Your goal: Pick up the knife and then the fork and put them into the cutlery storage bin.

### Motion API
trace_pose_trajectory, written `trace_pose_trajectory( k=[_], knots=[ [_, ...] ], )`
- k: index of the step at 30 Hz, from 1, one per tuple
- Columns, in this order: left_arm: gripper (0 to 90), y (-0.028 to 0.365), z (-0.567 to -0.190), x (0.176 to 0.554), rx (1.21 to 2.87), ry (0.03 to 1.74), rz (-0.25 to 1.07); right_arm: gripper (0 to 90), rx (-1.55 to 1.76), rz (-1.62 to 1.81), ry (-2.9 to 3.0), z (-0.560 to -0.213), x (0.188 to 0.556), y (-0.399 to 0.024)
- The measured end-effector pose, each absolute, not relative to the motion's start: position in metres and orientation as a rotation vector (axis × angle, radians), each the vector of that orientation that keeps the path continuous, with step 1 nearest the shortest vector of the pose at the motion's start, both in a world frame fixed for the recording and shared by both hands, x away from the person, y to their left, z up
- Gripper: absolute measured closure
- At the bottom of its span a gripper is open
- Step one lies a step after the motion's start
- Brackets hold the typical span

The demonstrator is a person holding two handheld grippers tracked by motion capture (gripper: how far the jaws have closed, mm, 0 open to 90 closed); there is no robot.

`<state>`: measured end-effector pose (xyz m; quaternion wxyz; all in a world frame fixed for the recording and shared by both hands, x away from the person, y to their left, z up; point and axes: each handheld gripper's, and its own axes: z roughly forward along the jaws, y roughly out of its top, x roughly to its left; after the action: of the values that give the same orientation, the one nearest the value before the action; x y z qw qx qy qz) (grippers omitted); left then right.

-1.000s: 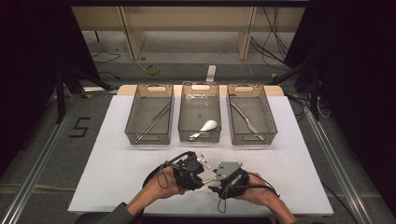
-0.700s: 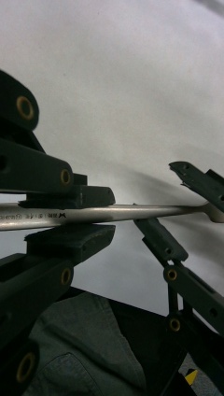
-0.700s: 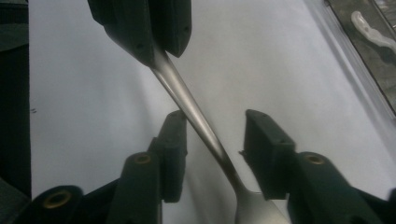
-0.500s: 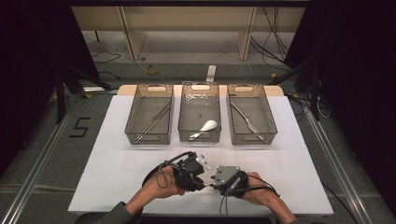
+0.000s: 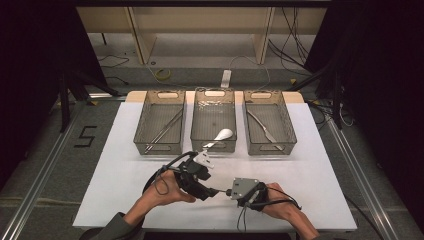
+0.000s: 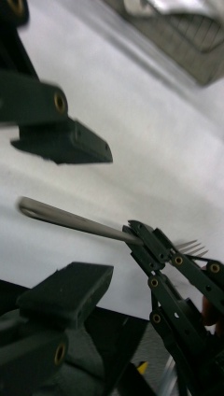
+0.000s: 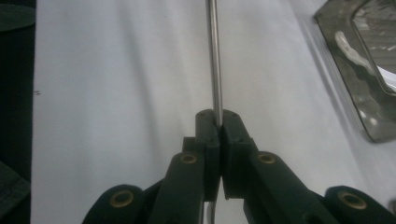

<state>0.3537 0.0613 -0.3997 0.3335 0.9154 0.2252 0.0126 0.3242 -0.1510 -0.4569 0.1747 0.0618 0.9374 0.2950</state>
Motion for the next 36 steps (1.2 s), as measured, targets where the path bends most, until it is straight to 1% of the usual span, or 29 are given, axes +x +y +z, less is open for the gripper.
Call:
trace_pose_trajectory(
  k=[4,10,18,23,28,34,36],
  knots=[
    [29.4,0.078,-0.393,0.356,2.269,0.588,0.060,88.0,0.235,0.824,2.636,-0.454,0.328,-0.158],
    [23.4,0.099,-0.397,0.354,2.175,0.654,0.130,88.0,0.345,0.841,2.603,-0.446,0.335,-0.172],
    [22.1,0.131,-0.409,0.348,2.030,0.755,0.213,87.9,0.489,0.895,2.556,-0.434,0.347,-0.190],
    [19.8,0.143,-0.412,0.347,1.969,0.790,0.213,87.9,0.560,0.915,2.526,-0.426,0.352,-0.200],
    [17.0,0.150,-0.412,0.346,1.927,0.819,0.243,87.8,0.654,0.927,2.481,-0.421,0.359,-0.209],
    [16.7,0.157,-0.412,0.344,1.886,0.836,0.255,87.8,0.759,0.942,2.433,-0.412,0.374,-0.223],
    [16.7,0.158,-0.412,0.343,1.897,0.829,0.257,87.8,0.793,0.942,2.416,-0.408,0.380,-0.228]
  ],
)
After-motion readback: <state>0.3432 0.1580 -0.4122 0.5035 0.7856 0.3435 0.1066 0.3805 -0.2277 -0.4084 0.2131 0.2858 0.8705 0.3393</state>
